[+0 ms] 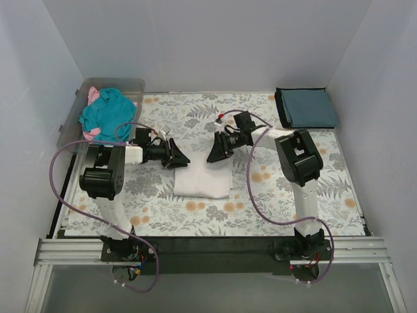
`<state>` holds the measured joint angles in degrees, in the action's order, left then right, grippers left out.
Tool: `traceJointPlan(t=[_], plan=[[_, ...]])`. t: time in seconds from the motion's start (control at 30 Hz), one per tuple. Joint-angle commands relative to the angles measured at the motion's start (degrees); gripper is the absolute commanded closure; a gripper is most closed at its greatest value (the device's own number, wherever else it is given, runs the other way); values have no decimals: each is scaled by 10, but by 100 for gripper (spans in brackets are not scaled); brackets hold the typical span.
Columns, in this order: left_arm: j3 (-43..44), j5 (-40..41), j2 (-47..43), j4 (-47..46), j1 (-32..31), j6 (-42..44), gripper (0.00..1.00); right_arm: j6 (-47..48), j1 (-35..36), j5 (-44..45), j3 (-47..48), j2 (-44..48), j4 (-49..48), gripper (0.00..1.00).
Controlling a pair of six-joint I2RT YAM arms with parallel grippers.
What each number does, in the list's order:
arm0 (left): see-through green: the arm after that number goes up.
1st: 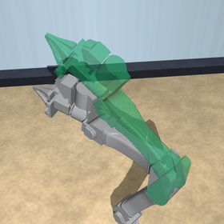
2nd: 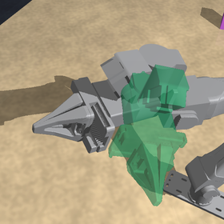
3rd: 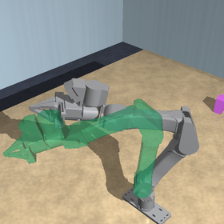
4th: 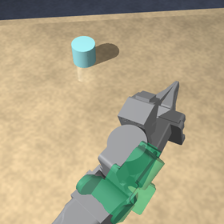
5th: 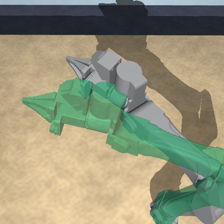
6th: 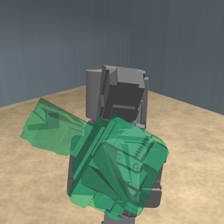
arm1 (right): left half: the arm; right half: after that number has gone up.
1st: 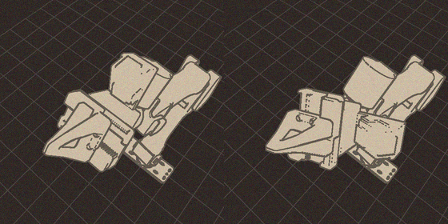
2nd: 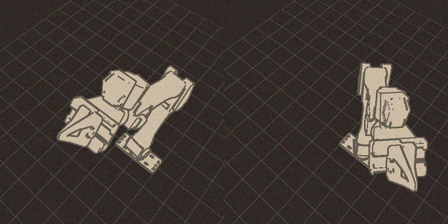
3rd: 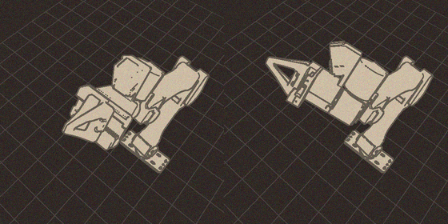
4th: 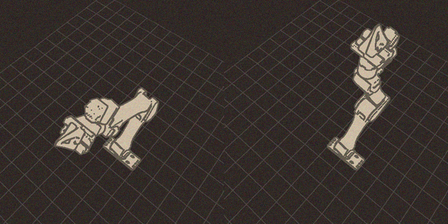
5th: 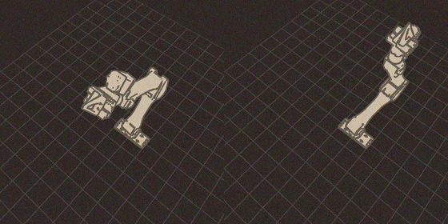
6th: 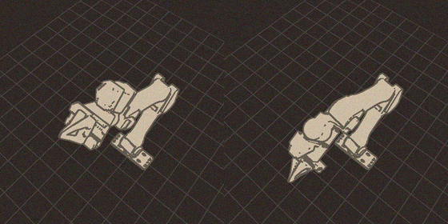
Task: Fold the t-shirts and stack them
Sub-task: Fold the tshirt
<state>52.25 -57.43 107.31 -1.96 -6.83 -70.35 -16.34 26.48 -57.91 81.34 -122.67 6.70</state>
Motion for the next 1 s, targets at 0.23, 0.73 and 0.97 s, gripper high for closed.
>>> traceJointPlan(t=[0.23,0.73,0.97], plan=[[35,-4,27,-4,9,20,62,44,-49,8,94,-76,35,52],[-87,50,-223,4,-220,-22,64,-47,-112,-33,-171,226,-34,46],[-94,69,-75,-27,-222,-37,64,-36,-122,-14,-227,258,-37,44]])
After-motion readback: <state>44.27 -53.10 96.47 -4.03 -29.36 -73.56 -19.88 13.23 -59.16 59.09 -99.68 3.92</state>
